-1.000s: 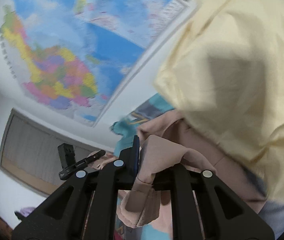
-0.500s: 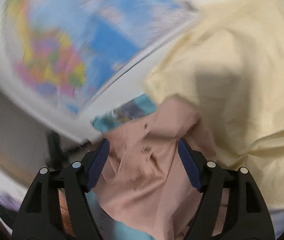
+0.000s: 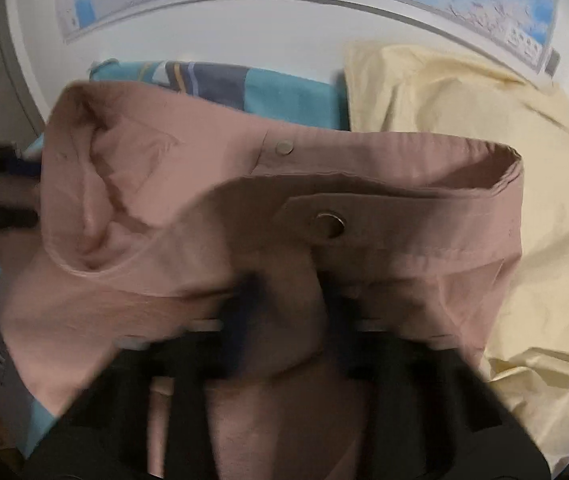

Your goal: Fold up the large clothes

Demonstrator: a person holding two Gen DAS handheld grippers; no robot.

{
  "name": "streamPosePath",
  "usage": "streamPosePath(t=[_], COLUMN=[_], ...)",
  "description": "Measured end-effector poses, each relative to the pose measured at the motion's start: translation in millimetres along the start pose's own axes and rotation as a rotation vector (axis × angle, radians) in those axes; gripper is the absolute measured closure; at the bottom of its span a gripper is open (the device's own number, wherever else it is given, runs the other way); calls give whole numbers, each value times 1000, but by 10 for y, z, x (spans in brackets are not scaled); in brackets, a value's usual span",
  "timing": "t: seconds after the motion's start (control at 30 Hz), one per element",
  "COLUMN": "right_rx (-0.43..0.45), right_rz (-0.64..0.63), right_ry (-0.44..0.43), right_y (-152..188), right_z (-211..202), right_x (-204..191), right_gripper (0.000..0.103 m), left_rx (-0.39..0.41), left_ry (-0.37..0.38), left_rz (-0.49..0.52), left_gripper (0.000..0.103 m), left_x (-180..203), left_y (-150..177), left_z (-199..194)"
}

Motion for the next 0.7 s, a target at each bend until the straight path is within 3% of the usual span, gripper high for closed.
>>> streamPosePath(t=[0.03, 0.1, 0.23, 0.3, 0.33, 0.43, 0.53, 0.6, 0.63, 0.67, 0.7], right_rx=[31, 93, 257, 235, 179, 94, 87, 100, 102, 91, 89], right_rz=[33, 100, 289, 357, 378, 396, 398, 394, 407, 432, 445], right_ry=[-40, -117, -225, -231, -237, -225, -219, -190, -191, -213, -235], right_y=[-57, -175, -477, -508, -456, -371, -357, -383, -381, -363, -338], right_z=[-89, -267, -675, -561, -422, -141, -96, -108, -124, -122, -166], right_x=[44, 109, 498, 658, 694, 659, 612, 653, 694, 717, 735], right_gripper=[100, 100, 101, 100, 99, 97, 88, 88, 82, 69, 66], left_rx=[7, 33, 102, 143, 145, 110, 65, 80, 82, 80, 80], left_ry=[0, -33, -90, -164, -200, -240, -230, -304, -336, -350, -344], left_rz=[14, 22, -53, -96, -118, -176, -210, -196, -194, -217, -237], left_gripper=[25, 39, 48, 47, 47, 46, 38, 38, 38, 38, 38], left_x=[25, 6, -203, -371, -471, -688, -802, -905, -953, -1021, -1066], left_y=[-11, -103, -406, -568, -614, -629, -555, -560, -575, -569, -557], left_z=[4, -5, -14, 10, 47, 194, 309, 293, 307, 301, 280])
Point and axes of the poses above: each gripper's, at about its wrist camera, not at the fingertips, and z roughly the way its jaws point, x to its right, y to its underside, the point moved 10 cm from there along z, roughly the way its jaws point, and after that the axes turned 3 degrees about -z, right-handed, at the moved point
